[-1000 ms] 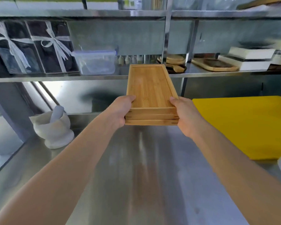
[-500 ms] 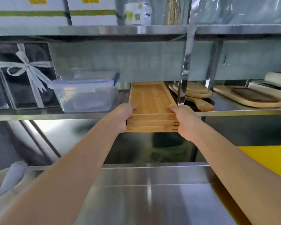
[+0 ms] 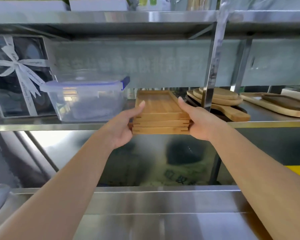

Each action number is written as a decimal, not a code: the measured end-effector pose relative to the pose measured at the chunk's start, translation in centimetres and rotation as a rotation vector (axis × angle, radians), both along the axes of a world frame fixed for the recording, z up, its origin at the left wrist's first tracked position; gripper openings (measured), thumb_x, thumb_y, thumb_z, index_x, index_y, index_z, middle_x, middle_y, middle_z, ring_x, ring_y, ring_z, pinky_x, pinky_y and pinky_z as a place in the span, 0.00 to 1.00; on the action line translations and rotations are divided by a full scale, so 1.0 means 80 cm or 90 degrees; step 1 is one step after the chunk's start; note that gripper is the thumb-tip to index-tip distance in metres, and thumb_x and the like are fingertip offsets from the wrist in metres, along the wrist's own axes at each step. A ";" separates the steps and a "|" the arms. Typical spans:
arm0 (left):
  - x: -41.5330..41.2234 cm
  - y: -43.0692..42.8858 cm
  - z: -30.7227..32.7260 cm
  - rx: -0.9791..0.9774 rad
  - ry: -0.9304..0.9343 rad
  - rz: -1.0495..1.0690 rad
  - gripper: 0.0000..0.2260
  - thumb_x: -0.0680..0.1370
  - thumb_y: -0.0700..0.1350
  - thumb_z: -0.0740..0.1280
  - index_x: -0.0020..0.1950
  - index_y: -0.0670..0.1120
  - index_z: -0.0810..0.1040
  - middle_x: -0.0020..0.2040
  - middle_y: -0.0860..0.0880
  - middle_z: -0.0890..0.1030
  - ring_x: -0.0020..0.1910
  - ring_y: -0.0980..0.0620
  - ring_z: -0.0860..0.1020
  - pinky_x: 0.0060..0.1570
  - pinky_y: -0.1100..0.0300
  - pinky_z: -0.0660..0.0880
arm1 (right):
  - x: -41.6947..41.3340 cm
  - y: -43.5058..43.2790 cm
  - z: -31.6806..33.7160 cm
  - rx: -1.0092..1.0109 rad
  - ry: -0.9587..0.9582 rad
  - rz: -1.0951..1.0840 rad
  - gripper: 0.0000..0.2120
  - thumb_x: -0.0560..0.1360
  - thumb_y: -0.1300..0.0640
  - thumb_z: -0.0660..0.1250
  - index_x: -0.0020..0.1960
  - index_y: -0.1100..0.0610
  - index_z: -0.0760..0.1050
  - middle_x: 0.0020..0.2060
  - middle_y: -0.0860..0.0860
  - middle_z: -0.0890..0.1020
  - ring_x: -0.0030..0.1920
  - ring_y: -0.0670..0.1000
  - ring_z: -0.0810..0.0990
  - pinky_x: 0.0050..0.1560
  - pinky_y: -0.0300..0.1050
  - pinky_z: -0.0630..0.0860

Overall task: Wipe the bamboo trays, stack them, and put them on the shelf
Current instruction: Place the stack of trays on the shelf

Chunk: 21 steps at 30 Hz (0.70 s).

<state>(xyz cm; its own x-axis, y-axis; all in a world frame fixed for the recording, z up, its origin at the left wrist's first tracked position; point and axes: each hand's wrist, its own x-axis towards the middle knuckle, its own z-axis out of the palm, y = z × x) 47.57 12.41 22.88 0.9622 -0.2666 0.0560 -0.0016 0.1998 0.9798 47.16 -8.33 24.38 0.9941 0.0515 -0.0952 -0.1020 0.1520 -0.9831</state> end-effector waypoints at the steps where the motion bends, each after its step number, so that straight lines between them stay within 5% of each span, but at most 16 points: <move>1: -0.009 0.003 -0.010 0.056 -0.053 -0.025 0.20 0.67 0.51 0.72 0.56 0.46 0.78 0.52 0.50 0.83 0.52 0.52 0.81 0.54 0.58 0.75 | -0.004 -0.007 -0.006 0.004 -0.037 0.045 0.21 0.67 0.45 0.69 0.53 0.58 0.75 0.48 0.54 0.84 0.50 0.54 0.82 0.49 0.46 0.79; 5: -0.026 0.002 -0.045 0.227 -0.177 0.100 0.21 0.70 0.42 0.72 0.62 0.47 0.73 0.55 0.52 0.81 0.54 0.55 0.78 0.58 0.60 0.70 | -0.015 -0.022 -0.045 -0.132 -0.192 0.116 0.27 0.63 0.56 0.73 0.60 0.57 0.70 0.54 0.51 0.81 0.54 0.47 0.79 0.54 0.39 0.73; 10: -0.025 -0.005 -0.054 0.296 -0.241 0.188 0.16 0.75 0.44 0.67 0.63 0.49 0.73 0.50 0.59 0.79 0.50 0.63 0.76 0.48 0.71 0.67 | -0.016 -0.010 -0.060 -0.246 -0.290 0.055 0.20 0.67 0.67 0.70 0.56 0.57 0.72 0.45 0.44 0.79 0.40 0.33 0.78 0.38 0.25 0.73; 13: -0.023 -0.008 -0.055 0.334 -0.264 0.214 0.16 0.76 0.46 0.65 0.64 0.49 0.72 0.50 0.59 0.78 0.47 0.62 0.75 0.51 0.73 0.65 | -0.015 -0.006 -0.060 -0.276 -0.310 0.051 0.18 0.69 0.66 0.69 0.56 0.55 0.71 0.44 0.41 0.78 0.40 0.30 0.77 0.46 0.27 0.74; 17: -0.015 -0.013 -0.055 0.370 -0.257 0.252 0.17 0.76 0.48 0.64 0.65 0.49 0.71 0.56 0.54 0.77 0.53 0.55 0.73 0.62 0.57 0.65 | -0.004 -0.011 -0.066 -0.543 -0.312 -0.054 0.15 0.71 0.51 0.67 0.57 0.49 0.71 0.49 0.44 0.74 0.59 0.47 0.69 0.66 0.53 0.60; 21: 0.004 -0.015 -0.054 0.480 -0.263 0.341 0.15 0.76 0.52 0.63 0.61 0.51 0.74 0.59 0.51 0.78 0.60 0.48 0.70 0.67 0.47 0.54 | 0.014 -0.013 -0.067 -0.670 -0.275 -0.127 0.20 0.71 0.42 0.64 0.59 0.50 0.69 0.59 0.53 0.69 0.63 0.56 0.59 0.61 0.50 0.54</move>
